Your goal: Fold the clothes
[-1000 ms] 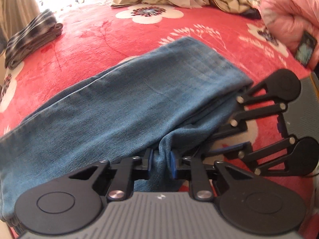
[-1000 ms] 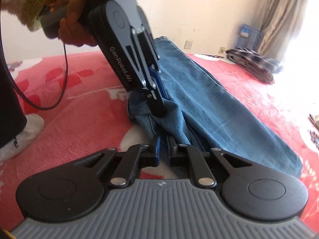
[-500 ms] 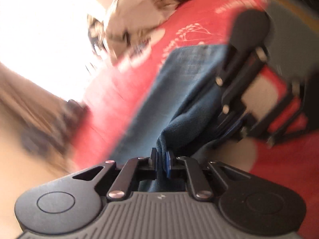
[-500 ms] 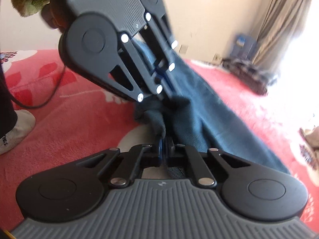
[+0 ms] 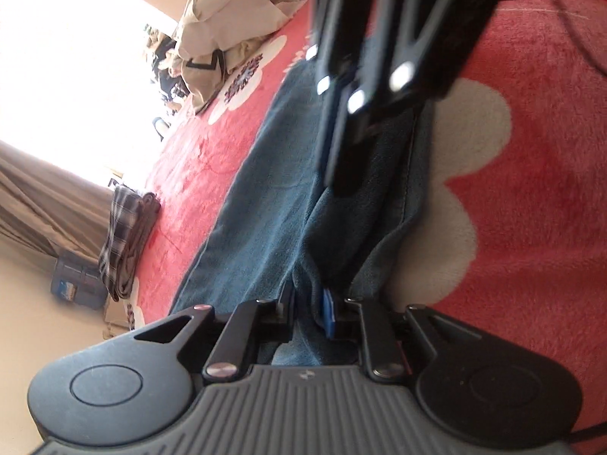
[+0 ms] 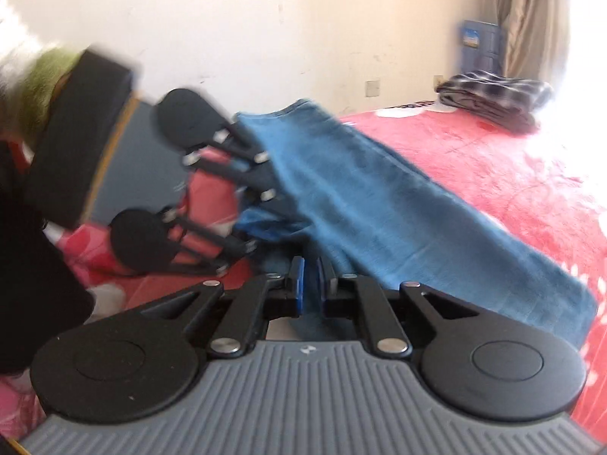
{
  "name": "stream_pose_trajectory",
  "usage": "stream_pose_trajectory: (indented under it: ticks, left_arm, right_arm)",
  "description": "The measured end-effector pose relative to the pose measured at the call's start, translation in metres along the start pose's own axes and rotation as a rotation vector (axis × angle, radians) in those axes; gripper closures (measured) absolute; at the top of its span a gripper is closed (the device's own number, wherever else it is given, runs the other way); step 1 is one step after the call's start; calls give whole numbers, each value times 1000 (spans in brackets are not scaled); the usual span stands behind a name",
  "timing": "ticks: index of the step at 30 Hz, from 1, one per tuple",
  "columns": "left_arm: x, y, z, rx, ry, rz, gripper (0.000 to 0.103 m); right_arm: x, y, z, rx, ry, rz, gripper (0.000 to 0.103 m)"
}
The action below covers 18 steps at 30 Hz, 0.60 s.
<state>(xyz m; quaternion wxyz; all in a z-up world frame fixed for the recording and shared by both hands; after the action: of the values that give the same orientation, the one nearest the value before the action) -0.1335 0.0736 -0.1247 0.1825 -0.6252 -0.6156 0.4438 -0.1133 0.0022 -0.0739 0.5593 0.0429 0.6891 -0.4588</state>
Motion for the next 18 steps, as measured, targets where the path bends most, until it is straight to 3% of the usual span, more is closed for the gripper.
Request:
stream_pose_trajectory:
  ticks: [3,8,10,16,18]
  left_arm:
    - [1,1,3,-11,28,15,86]
    - [3,1,9,-20,74,35,87]
    - [4,2,10,-21,87,42,88]
    - [8,3,17,-36,161,57,88]
    - [10,4,19,-42,191,60,88]
  right_arm:
    - [3,15,-6,12,-119,-29,92]
    - [3,28,-9,-35,-205,-58,78]
    - [2,35,-8,-39,-238,-68,77]
    - [-6,38,-1,-110,-190,-81,72]
    - [-8,41,6,-169,-136,-104,65]
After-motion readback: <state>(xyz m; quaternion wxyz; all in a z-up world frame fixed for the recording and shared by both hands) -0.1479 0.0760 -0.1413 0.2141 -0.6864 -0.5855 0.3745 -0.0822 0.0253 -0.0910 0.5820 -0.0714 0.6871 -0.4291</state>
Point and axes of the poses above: each gripper's, at about its wrist camera, not at the fingertips, and y roughly the way its jaws point, z to its right, x to its underside, the point moved 5 cm from there along y, roughly the way its jaws point, and after that the axes turned 11 degrees about x, right-handed, at the moved point
